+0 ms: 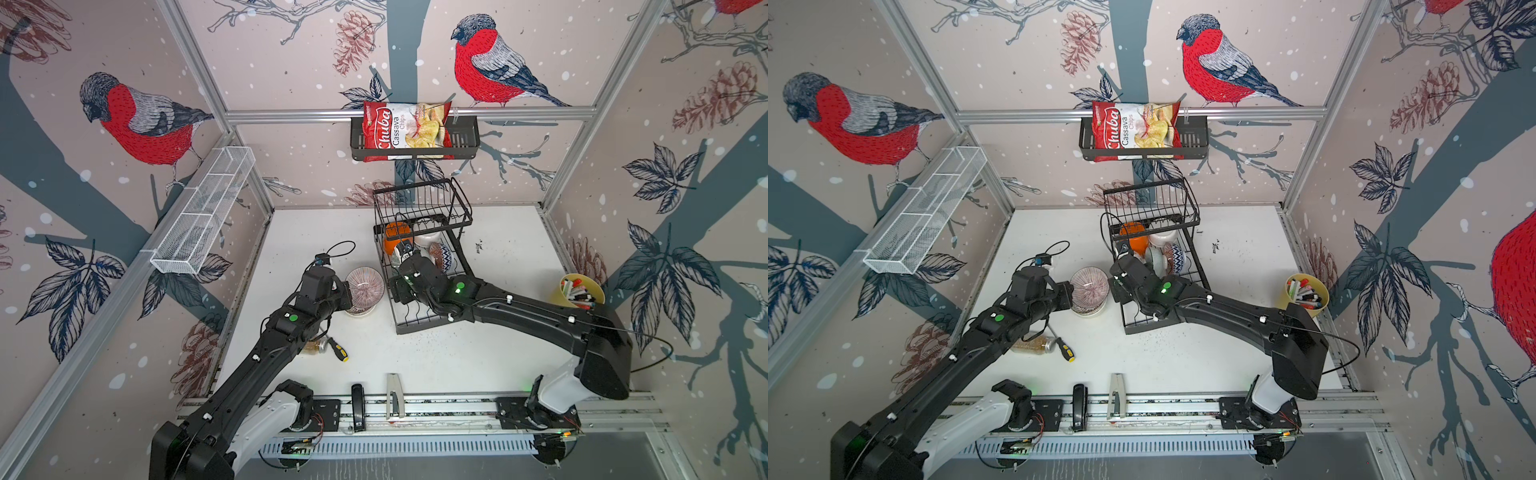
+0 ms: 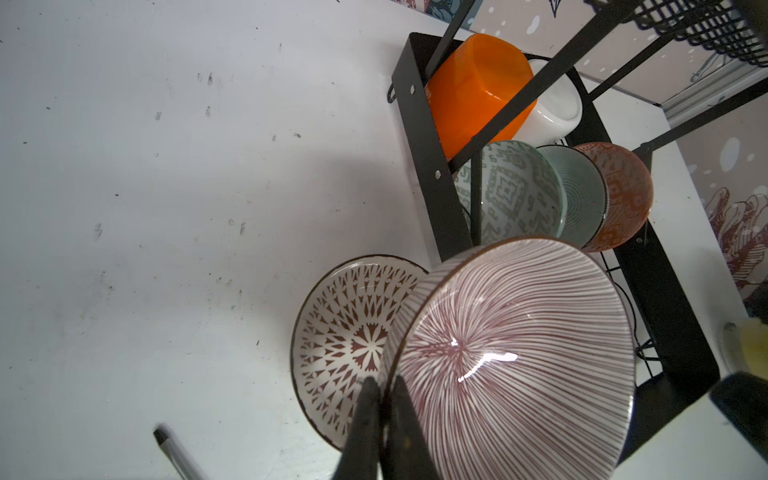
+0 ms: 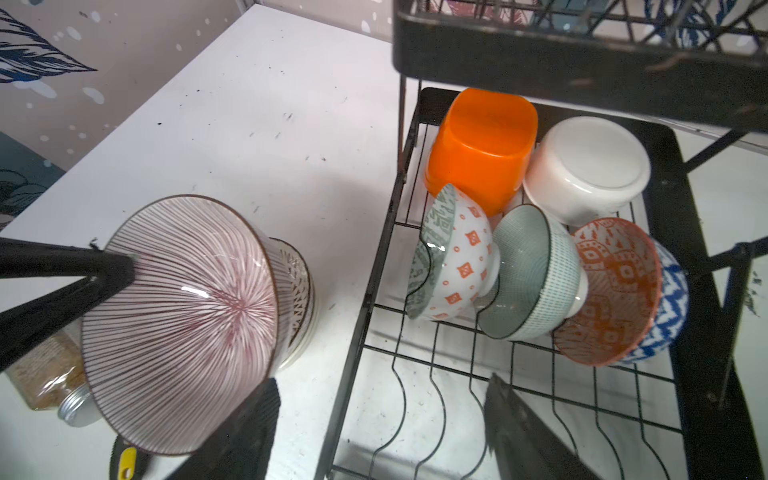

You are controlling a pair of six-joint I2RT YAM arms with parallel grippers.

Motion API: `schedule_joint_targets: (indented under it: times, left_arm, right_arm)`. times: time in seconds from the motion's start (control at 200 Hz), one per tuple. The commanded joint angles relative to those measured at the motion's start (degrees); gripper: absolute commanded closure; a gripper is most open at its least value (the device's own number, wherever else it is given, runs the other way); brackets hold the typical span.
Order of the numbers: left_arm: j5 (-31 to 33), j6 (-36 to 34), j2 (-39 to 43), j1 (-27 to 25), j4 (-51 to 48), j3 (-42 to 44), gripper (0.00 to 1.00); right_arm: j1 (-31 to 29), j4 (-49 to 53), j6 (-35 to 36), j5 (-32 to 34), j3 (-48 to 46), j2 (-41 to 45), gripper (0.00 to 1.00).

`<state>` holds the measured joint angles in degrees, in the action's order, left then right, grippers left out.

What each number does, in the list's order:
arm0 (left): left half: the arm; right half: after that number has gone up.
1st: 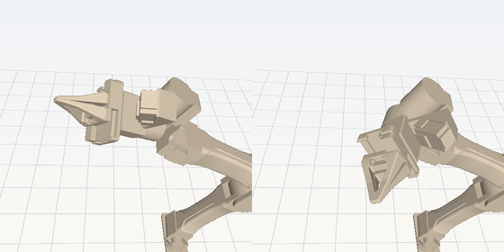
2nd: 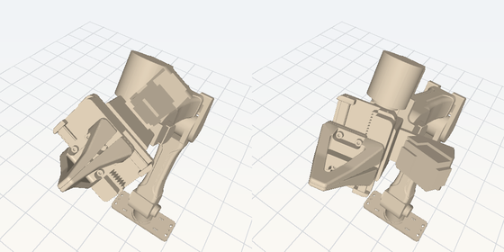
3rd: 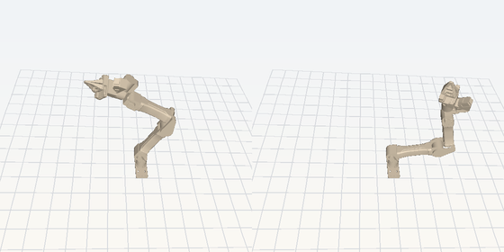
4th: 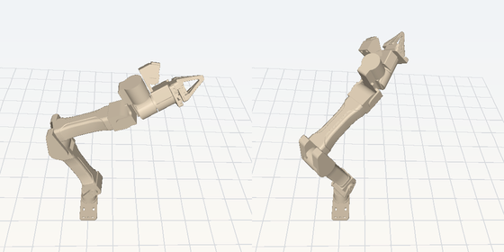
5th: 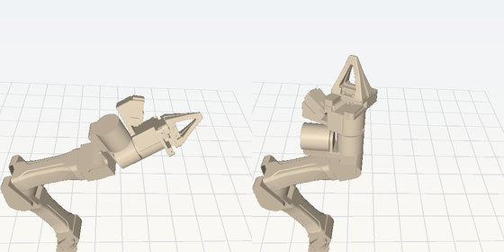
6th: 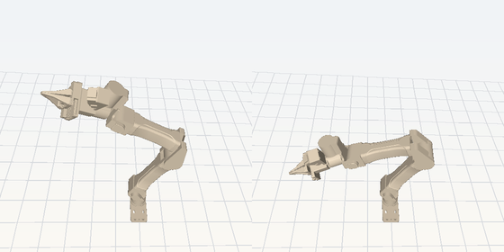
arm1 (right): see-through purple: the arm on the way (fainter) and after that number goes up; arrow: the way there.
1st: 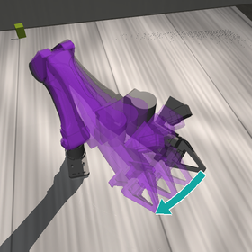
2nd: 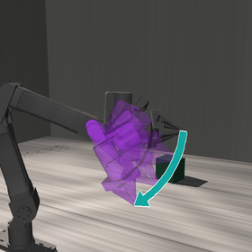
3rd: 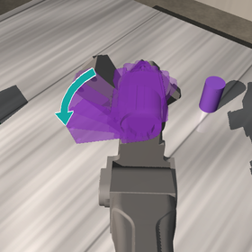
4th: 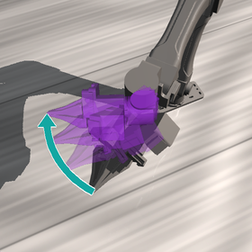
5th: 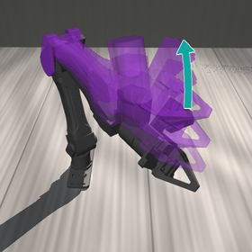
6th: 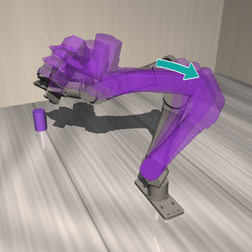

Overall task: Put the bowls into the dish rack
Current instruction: 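Lift the purple-striped bowl with the left gripper while the right gripper reaches toward it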

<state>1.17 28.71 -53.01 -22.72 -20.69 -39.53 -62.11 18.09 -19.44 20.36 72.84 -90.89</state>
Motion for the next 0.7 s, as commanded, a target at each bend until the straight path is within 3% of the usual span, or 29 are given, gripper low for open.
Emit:
schedule_joint_targets:
  times: [0.0, 0.355, 0.695]
  left_arm:
    - [-2.14, 0.34, 0.02, -0.61, 5.26, 0.14, 1.0]
    - [-0.65, 1.37, -2.69, -4.67, 7.03, -0.37, 1.0]
    - [-0.16, 2.69, -5.84, -7.83, 8.82, -1.82, 1.0]
  right_arm:
    - [-0.3, -1.91, -0.38, -3.8, 0.89, -0.45, 0.26]
    - [-0.8, -1.48, -0.53, -4.13, 2.18, -2.67, 0.36]
    - [-0.79, 1.92, -2.25, 3.76, 1.98, -5.08, 0.49]
